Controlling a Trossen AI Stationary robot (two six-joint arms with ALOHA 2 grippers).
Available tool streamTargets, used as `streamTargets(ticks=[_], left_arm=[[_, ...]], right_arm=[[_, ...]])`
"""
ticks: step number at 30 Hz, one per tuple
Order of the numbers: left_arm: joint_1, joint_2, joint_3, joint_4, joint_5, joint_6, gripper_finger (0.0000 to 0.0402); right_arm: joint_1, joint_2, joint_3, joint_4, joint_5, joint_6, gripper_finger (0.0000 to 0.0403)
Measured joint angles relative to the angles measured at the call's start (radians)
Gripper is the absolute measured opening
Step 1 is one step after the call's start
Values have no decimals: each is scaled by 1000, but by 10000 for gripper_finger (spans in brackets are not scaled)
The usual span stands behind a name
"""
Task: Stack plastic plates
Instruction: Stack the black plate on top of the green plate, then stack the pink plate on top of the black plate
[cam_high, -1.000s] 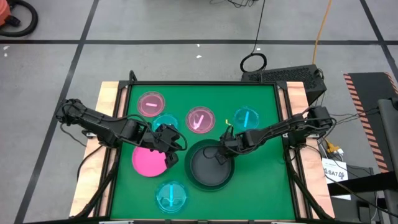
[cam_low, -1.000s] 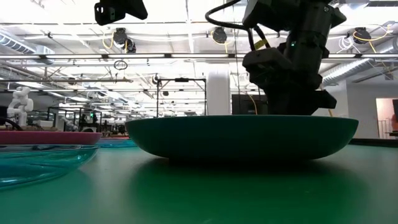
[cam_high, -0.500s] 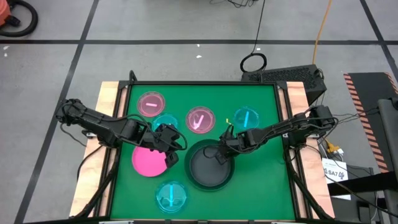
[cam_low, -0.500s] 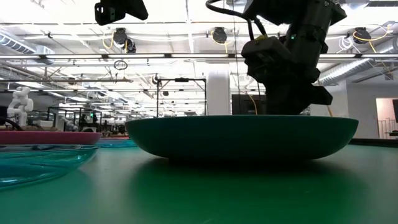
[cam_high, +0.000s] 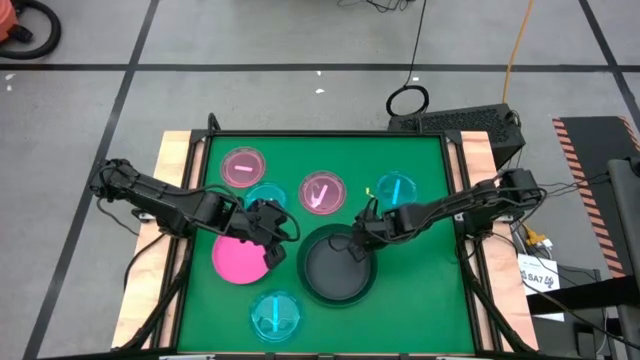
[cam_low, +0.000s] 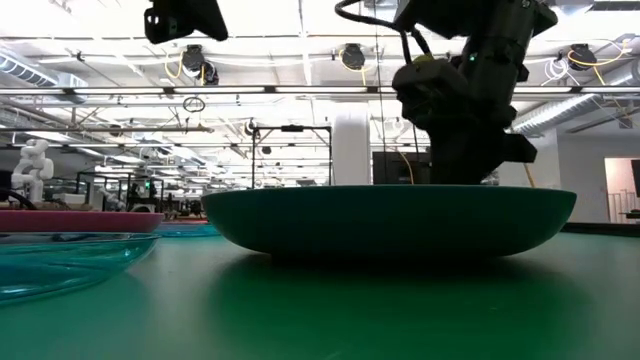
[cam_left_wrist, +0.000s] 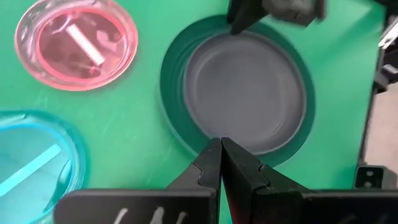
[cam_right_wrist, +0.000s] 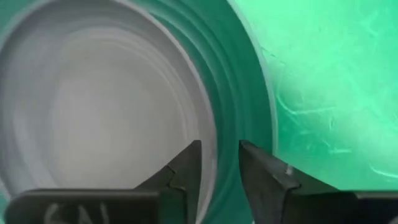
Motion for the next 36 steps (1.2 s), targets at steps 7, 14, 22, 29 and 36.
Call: streamTargets(ticks=[7, 14, 22, 29, 36], left_arm=[[17, -1, 0, -169, 83, -63, 17], [101, -1, 0, -335, 253, -56, 17], [205, -1, -38, -423, 349, 42, 18], [271, -4, -143, -389, 419, 93, 18], [324, -39, -279, -401, 452, -19, 69]], right_arm=[[-19, -121, 0, 3, 48, -71, 133], [-19, -231, 0, -14, 77, -156, 134], [-17, -288, 0, -107, 76, -221, 134], [-7, -318, 0, -171, 72, -238, 135], [26, -331, 0, -215, 72, -241, 135]])
